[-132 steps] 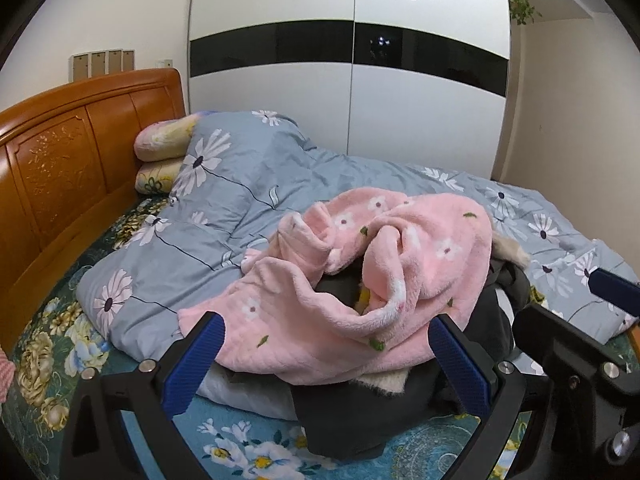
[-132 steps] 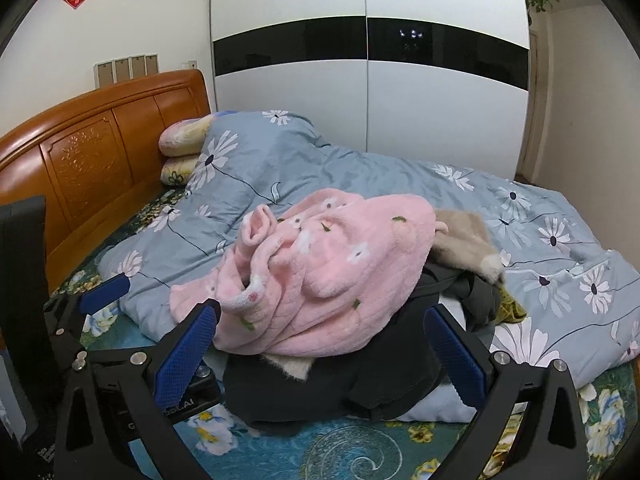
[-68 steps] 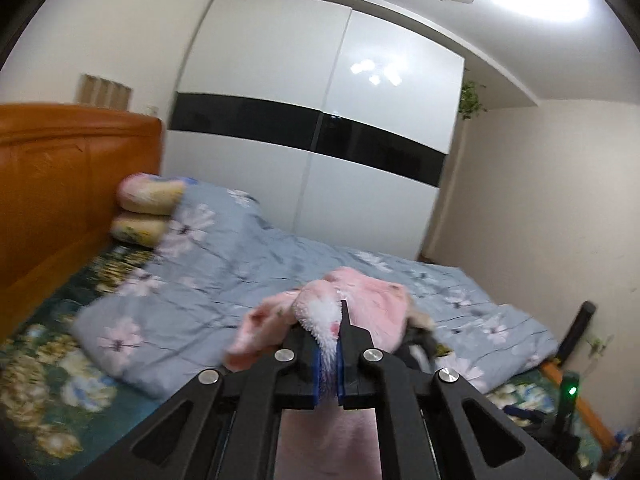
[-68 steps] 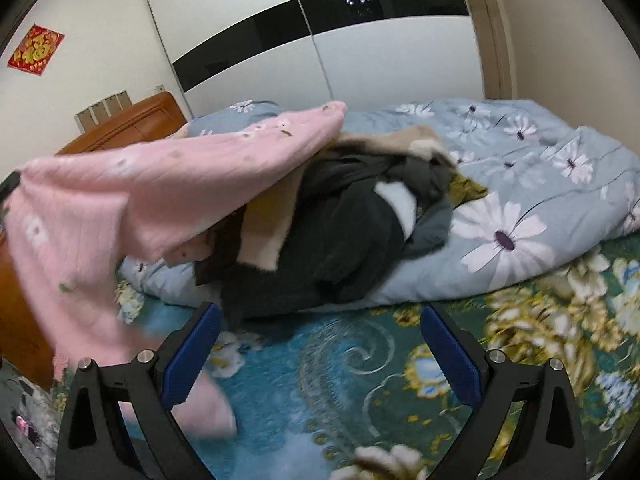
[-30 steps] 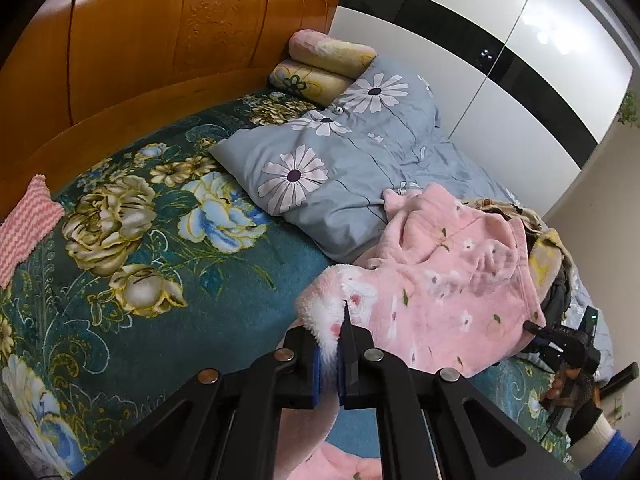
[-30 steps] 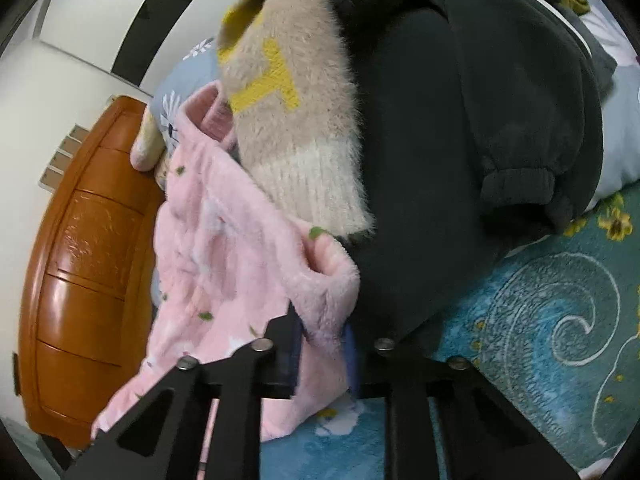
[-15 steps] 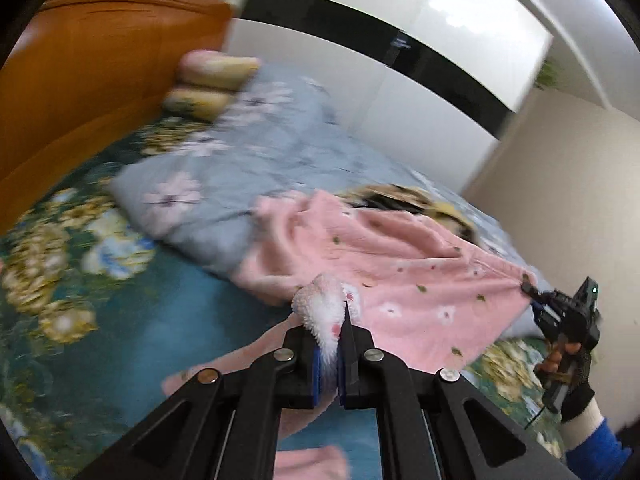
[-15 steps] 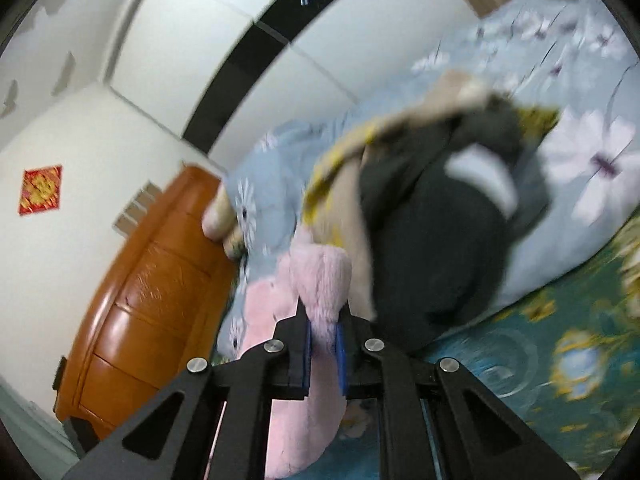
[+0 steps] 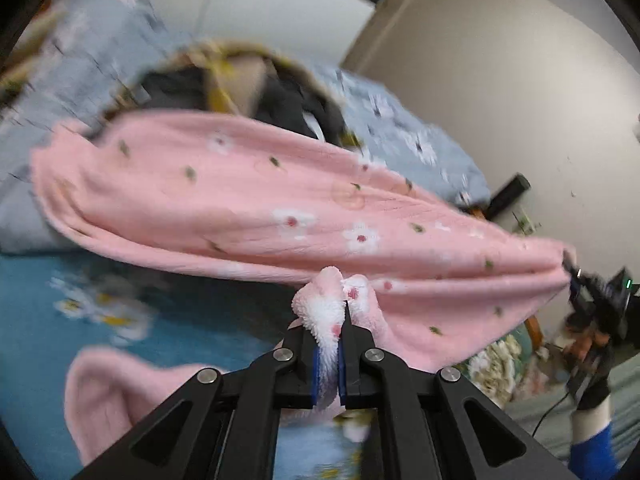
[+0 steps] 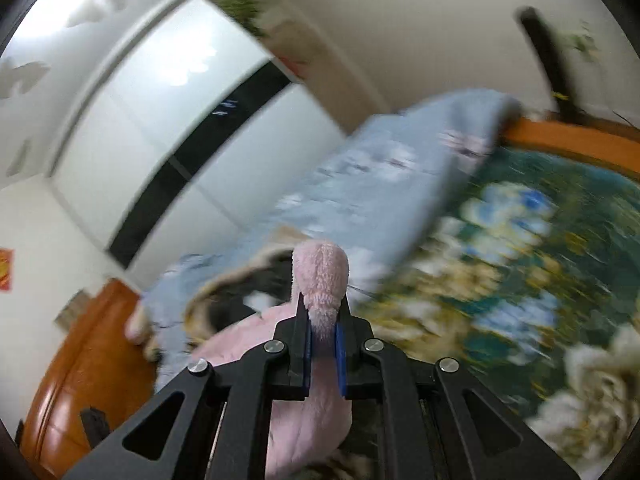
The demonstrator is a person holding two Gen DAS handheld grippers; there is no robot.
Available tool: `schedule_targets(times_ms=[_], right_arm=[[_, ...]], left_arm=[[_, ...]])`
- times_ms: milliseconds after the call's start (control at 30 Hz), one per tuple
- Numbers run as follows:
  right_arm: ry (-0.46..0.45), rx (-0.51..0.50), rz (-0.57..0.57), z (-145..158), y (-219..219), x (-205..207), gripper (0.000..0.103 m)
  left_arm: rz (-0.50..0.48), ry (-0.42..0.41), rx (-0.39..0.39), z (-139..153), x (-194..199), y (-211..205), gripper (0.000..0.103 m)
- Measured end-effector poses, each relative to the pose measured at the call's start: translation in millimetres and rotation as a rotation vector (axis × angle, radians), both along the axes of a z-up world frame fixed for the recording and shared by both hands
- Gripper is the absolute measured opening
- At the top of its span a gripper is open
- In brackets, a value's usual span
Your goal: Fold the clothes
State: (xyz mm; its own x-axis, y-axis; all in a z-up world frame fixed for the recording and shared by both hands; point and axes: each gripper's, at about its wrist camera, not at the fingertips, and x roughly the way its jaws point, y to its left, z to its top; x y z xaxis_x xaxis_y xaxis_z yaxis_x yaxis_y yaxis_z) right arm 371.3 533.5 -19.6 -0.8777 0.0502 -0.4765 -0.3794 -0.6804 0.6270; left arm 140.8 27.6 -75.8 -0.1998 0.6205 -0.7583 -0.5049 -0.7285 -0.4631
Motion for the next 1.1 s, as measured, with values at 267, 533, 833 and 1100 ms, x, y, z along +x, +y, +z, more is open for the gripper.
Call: schedule_targets(times_ms=[267, 533, 833, 1100], right_arm=[[-0.147, -0.183, -0.050, -98, 7, 16, 0.010], [-0.170, -0.244, -0.051, -125, 9, 12, 0.010], [-0.191, -0.282, -0.060, -134, 1, 4, 0.010], [-0.204, -0.260, -0.053, -124, -9, -3, 0.011]], left_arm=[[0.006, -0.143, -0.169, -54, -2, 20, 0.015], [0.261, -0.050, -0.150, -32, -10, -120, 0.056], [0.505, -0.263, -0.138, -84, 8, -226, 0.056], [0.357, -0.246, -0.237, -113, 21, -165, 0.055]])
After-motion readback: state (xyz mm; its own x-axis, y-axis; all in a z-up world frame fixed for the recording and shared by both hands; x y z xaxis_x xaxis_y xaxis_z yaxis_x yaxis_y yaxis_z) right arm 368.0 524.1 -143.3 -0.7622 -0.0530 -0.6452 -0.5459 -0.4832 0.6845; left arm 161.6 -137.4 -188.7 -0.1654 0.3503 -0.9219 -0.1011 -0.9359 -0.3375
